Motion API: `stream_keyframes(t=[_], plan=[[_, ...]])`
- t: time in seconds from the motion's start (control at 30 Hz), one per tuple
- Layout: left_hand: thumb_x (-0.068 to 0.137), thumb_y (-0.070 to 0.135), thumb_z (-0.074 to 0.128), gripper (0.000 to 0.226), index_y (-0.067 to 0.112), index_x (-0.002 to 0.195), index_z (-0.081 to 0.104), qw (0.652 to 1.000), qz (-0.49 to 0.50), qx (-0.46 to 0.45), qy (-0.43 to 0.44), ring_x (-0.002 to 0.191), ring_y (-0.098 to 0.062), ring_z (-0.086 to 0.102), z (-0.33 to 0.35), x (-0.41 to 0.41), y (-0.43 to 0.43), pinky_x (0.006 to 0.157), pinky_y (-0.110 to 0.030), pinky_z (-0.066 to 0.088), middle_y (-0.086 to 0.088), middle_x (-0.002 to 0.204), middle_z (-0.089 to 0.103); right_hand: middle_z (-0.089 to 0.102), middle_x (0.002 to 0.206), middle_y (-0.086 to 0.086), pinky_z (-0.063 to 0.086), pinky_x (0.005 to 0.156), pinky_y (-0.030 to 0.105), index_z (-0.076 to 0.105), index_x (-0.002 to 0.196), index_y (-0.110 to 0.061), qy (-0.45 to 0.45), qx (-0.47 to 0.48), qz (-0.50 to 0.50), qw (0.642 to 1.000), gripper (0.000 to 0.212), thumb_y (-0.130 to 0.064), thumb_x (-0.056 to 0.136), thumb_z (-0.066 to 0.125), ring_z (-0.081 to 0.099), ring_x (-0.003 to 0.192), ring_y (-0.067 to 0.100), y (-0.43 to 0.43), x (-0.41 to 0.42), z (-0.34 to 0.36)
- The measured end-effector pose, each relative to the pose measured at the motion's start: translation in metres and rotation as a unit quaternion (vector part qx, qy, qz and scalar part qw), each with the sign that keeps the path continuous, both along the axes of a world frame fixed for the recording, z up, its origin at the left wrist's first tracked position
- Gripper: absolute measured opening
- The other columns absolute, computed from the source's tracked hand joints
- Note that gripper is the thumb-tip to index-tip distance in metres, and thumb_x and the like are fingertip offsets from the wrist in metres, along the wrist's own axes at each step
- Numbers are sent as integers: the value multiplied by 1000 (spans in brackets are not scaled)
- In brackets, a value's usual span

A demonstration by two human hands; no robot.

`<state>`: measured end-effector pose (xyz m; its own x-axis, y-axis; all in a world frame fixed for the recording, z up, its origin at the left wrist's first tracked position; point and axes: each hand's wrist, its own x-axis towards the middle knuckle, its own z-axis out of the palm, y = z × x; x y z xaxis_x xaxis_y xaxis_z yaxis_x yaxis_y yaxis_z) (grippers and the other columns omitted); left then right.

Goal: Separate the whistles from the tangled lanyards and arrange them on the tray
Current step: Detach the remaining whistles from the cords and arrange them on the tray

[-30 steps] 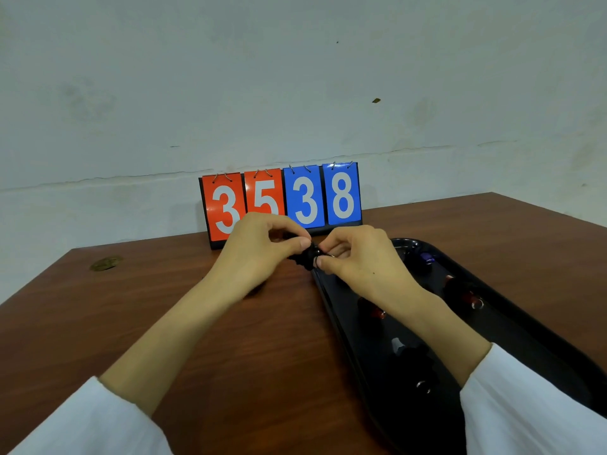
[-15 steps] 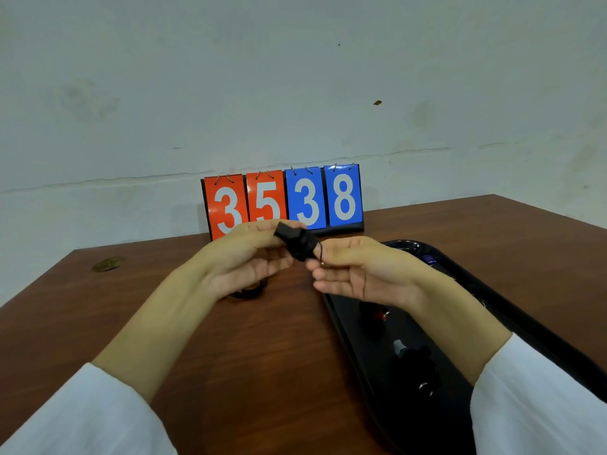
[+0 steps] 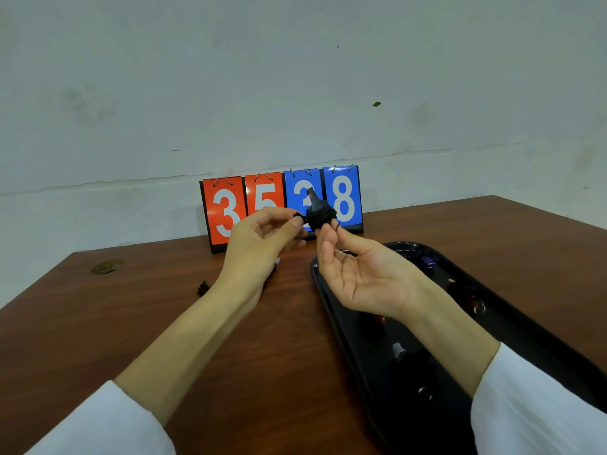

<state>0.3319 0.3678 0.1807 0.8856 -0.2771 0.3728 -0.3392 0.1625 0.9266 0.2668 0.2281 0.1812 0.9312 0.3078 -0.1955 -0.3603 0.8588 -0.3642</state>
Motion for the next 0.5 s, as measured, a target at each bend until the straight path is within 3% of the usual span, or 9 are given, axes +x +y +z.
stream_keyframes(t=[0.13,0.23,0.37,0.5], plan=[[85,6,62,7,9,90,65,1000,-11,28,1,69,-9,67,-4,-6,-4,68,-20,53,-5,80,70,71,76,8,58,55,30,69,79,4,-7,-7,14,1000,10,-5,75,68,70,62,17,0,0,-1],[83,3,64,12,4,95,66,1000,-19,13,-11,69,-10,68,-4,-5,-2,64,-18,53,-8,82,71,71,76,7,58,54,28,70,75,1,-10,-34,-13,999,6,-4,75,68,69,61,15,-1,0,0],[85,6,61,16,5,100,67,998,-51,-33,35,78,-19,69,-1,-3,1,72,-23,57,-12,90,73,71,74,6,58,58,26,71,74,-2,-17,-96,-33,995,13,-9,77,61,69,60,13,-1,0,0],[87,9,58,15,4,95,70,992,-99,-25,71,75,-16,69,11,4,9,73,-24,58,-10,85,73,71,72,7,57,59,27,72,71,-3,-27,-146,-36,988,12,-7,75,61,69,59,14,0,-2,2]])
